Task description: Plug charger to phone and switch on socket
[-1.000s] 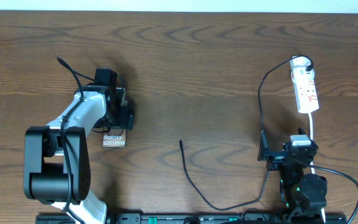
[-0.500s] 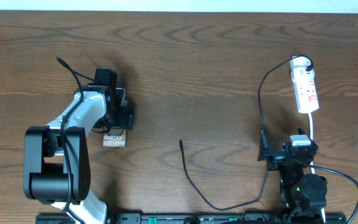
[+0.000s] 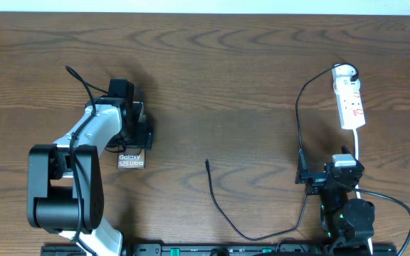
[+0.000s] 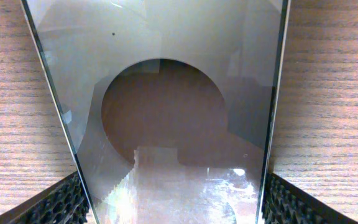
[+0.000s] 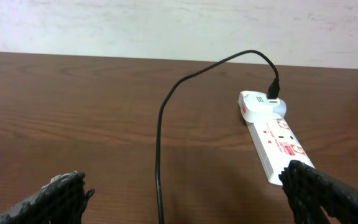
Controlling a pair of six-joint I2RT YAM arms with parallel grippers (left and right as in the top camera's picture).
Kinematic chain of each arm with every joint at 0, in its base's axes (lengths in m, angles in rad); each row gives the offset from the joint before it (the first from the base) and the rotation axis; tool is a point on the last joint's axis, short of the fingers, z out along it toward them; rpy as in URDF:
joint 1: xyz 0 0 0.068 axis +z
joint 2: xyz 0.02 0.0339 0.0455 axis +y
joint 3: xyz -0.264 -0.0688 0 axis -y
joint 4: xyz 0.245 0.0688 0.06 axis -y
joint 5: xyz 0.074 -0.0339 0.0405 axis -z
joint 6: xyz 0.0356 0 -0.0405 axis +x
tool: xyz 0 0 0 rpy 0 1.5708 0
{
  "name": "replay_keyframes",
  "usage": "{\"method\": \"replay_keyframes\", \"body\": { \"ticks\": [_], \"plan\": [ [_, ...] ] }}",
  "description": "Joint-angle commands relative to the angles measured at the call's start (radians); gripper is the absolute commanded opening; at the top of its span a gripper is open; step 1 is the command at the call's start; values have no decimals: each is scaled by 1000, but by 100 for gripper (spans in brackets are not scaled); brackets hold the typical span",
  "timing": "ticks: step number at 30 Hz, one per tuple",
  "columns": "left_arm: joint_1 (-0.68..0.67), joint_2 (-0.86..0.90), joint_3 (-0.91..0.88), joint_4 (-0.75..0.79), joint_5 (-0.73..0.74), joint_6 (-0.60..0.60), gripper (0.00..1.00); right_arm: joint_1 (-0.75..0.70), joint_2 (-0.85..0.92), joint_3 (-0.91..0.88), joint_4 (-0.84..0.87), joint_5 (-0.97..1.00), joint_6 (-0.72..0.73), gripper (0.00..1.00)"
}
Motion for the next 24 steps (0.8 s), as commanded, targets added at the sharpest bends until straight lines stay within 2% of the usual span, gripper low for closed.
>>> {"method": "replay_keyframes", "body": {
  "ticks": [1, 24],
  "plan": [
    [0, 16, -32, -16, -1, 10, 84, -3, -2, -2, -2, -2, -12, 99],
    [0, 16, -32, -16, -1, 10, 80, -3, -2, -3, -2, -2, -12, 99]
  ]
}}
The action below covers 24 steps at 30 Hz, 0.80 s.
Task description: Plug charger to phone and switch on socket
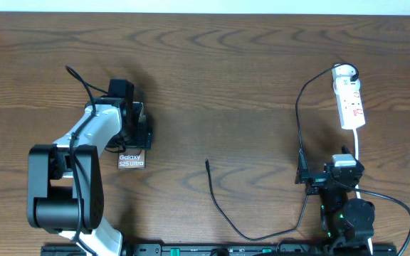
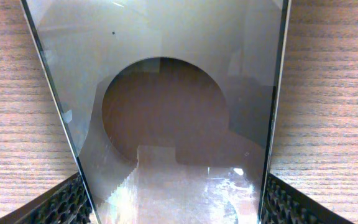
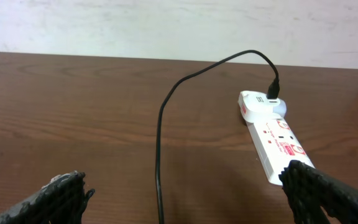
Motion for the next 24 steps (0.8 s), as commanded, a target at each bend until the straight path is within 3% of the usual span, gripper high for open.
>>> {"method": "replay_keyframes", "body": {
  "ticks": [1, 24],
  "plan": [
    [0, 16, -32, -14, -1, 10, 80, -3, -2, -3, -2, -2, -12, 99],
    [0, 16, -32, -14, 0, 10, 73, -3, -2, -2, -2, -2, -12, 99]
  ]
}}
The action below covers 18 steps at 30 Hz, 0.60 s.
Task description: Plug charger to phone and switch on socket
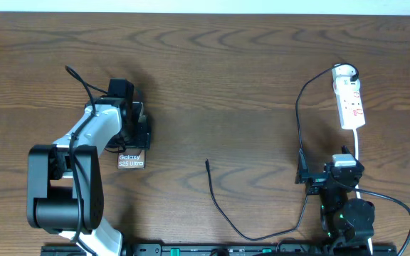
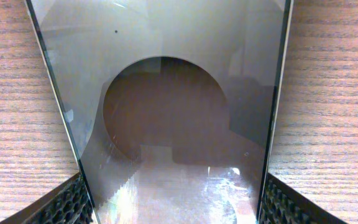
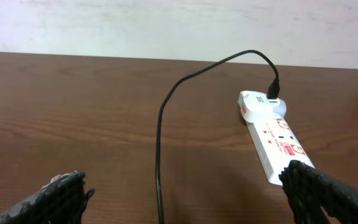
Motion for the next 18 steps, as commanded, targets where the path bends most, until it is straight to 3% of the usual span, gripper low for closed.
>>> {"method": "replay_keyframes", "body": {
  "ticks": [1, 14, 18],
  "plan": [
    [0, 18, -32, -13, -2, 10, 72, -3, -2, -3, -2, -2, -12, 99],
    [0, 18, -32, -13, -2, 10, 62, -3, -2, -3, -2, -2, -12, 99],
    [0, 18, -32, -13, -2, 10, 51, -3, -2, -2, -2, -2, -12, 99]
  ]
}}
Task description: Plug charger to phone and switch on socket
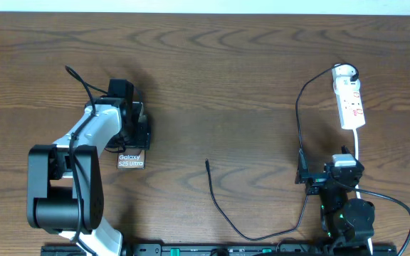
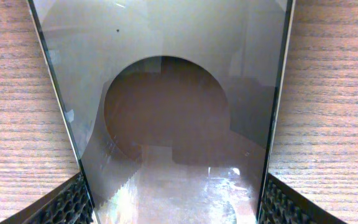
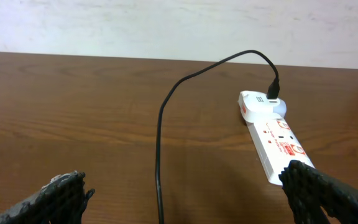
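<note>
A dark glass phone (image 2: 166, 93) lies on the wooden table (image 1: 219, 78); the overhead view shows its end marked Galaxy S25 Ultra (image 1: 132, 161). My left gripper (image 2: 169, 202) straddles it, with its fingers (image 2: 67, 205) pressed against both long edges. The black charger cable (image 1: 219, 206) has its free plug end (image 1: 207, 163) on the table right of the phone. Its other end joins a white adapter (image 3: 260, 102) in the white power strip (image 1: 351, 103). My right gripper (image 3: 182, 199) stands open near the strip, holding nothing.
The cable loops along the front edge and climbs past the right arm's base (image 1: 347, 213). A white lead (image 1: 359, 153) runs from the strip toward that base. The left arm (image 1: 84, 142) covers most of the phone from above.
In the left wrist view the phone has shifted a few pixels to the right. The cable, the strip and the right arm are where they were.
At every earlier moment my left gripper was over the phone with its fingers at the phone's edges, and the right gripper stood open facing the strip. Only a slight drift of the phone in the left wrist view has come of it.
</note>
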Controlling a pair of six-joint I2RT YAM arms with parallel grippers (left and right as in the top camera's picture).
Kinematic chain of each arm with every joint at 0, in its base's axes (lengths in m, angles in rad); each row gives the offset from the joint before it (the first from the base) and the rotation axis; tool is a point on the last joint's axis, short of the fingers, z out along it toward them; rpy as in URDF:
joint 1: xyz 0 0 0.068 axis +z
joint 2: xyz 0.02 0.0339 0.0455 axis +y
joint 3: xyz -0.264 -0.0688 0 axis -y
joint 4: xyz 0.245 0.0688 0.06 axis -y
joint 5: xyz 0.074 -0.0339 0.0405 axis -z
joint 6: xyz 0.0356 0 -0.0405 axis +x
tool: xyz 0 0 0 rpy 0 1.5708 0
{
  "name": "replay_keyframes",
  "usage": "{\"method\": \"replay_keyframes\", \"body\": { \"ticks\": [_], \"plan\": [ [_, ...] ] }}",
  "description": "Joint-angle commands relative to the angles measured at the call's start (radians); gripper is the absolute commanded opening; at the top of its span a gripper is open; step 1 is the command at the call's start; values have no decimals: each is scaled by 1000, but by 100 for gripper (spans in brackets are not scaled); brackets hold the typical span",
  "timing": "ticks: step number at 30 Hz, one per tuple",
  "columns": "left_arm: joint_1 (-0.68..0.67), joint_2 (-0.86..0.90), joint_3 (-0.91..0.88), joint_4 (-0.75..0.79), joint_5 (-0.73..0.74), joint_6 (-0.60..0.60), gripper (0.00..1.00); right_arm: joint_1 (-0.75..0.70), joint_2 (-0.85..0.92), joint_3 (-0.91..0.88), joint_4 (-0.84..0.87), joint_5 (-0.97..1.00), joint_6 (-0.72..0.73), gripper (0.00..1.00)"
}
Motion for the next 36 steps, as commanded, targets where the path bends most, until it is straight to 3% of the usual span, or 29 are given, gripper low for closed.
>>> {"method": "replay_keyframes", "body": {
  "ticks": [1, 6, 14, 36],
  "plan": [
    [0, 18, -32, -13, -2, 10, 47, -3, -2, -2, -2, -2, -12, 99],
    [0, 18, -32, -13, -2, 10, 27, -3, -2, -2, -2, -2, -12, 99],
    [0, 18, -32, -13, -2, 10, 8, -3, -2, -3, -2, -2, -12, 99],
    [0, -15, 17, -38, -2, 10, 8, -3, -2, -2, -2, -2, -12, 99]
  ]
}}
